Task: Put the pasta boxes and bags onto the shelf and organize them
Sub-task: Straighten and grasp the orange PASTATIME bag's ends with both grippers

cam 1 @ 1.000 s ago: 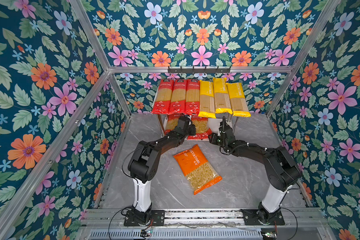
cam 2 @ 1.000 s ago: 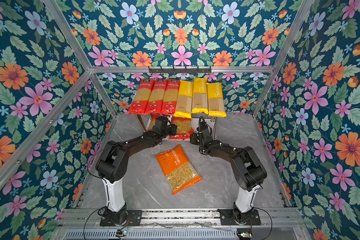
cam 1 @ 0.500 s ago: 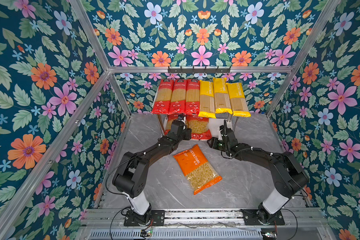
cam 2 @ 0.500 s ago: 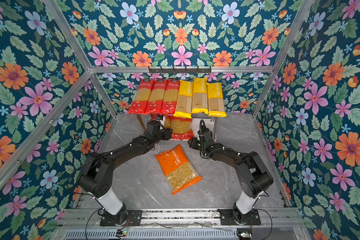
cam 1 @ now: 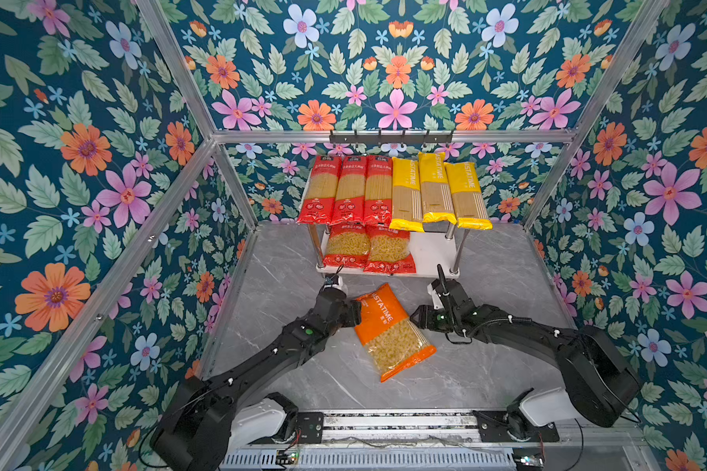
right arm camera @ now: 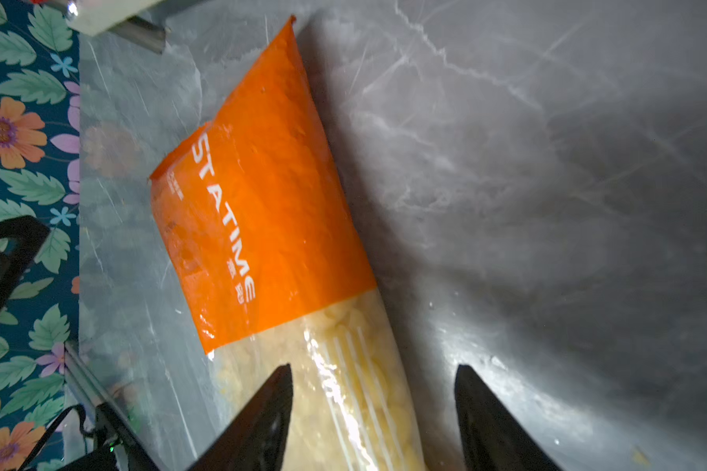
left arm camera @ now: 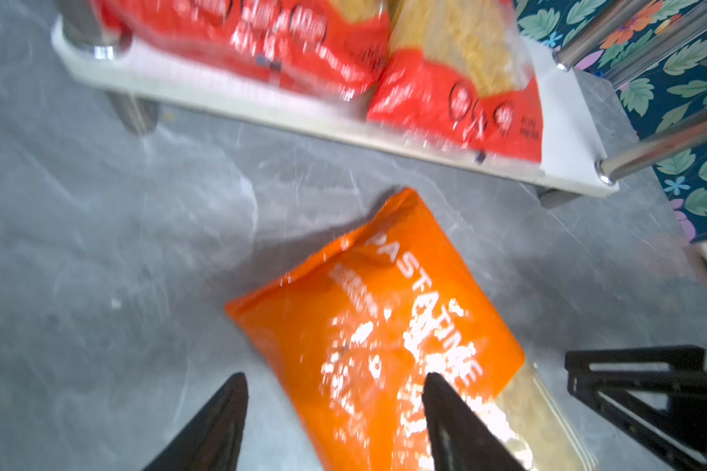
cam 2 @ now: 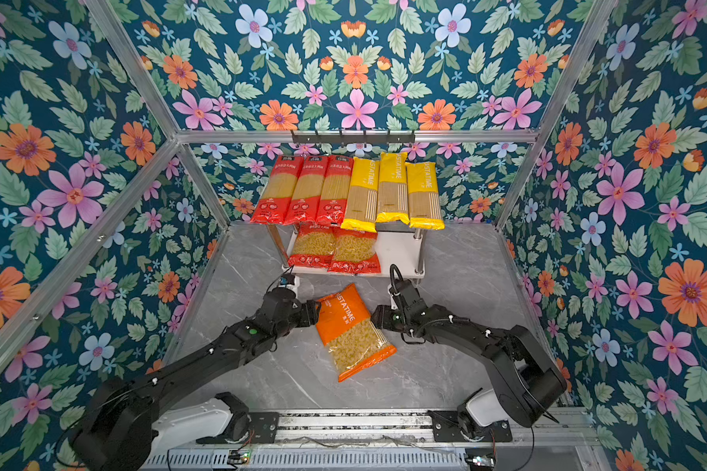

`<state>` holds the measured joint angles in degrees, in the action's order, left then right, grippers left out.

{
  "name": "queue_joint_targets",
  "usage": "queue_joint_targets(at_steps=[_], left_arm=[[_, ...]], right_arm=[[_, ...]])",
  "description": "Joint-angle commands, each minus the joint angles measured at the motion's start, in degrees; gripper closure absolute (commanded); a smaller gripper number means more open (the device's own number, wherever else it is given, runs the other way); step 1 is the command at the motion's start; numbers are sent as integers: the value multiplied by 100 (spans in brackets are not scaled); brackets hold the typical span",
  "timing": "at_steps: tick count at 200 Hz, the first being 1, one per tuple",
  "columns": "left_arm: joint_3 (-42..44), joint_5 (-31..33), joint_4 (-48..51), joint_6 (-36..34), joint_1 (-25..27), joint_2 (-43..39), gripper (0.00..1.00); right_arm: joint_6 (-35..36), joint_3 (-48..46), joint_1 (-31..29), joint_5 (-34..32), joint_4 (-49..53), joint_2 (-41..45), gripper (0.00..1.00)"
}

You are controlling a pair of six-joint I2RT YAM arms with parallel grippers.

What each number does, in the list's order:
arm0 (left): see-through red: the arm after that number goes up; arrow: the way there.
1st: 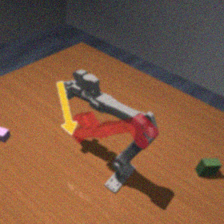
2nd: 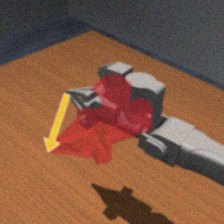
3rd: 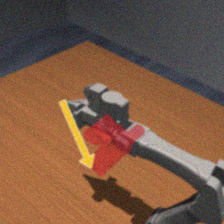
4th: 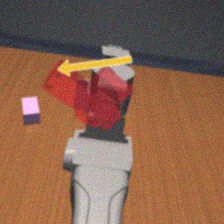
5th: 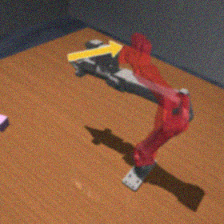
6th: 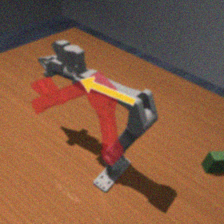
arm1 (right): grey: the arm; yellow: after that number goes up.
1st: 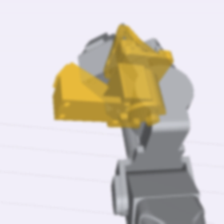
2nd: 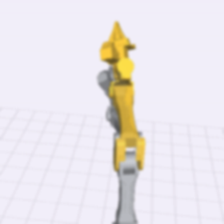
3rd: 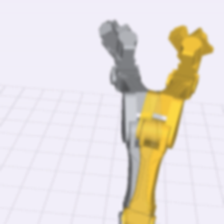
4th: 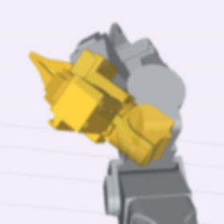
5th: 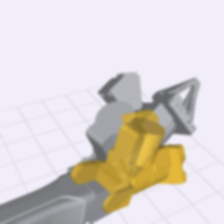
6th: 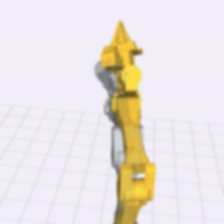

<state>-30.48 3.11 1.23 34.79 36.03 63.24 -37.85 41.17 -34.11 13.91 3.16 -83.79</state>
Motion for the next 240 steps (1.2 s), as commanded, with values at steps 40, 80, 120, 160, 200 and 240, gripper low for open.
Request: queue_joint_targets(at_steps=[40,80,120,160,200,240], left_arm=[[1147,-877,-919,1353,44,-298,24],[1343,-998,-1105,1309,43,-204,24],[1261,-917,-757,1074,43,-230,24],[1149,-808,-235,859,36,-338,23],[1259,-975,-363,941,36,-396,24],[1407,-1190,-766,1030,44,-222,28]], right_arm=[[-562,207,-747,-146,73,-369,40],[-933,277,-1511,343,34,-241,40],[-1110,-110,-969,129,287,555,37],[-1312,-54,-1007,-370,373,553,36],[-1304,280,-1364,-858,275,167,37],[-1287,605,-1570,-789,66,-491,40]])
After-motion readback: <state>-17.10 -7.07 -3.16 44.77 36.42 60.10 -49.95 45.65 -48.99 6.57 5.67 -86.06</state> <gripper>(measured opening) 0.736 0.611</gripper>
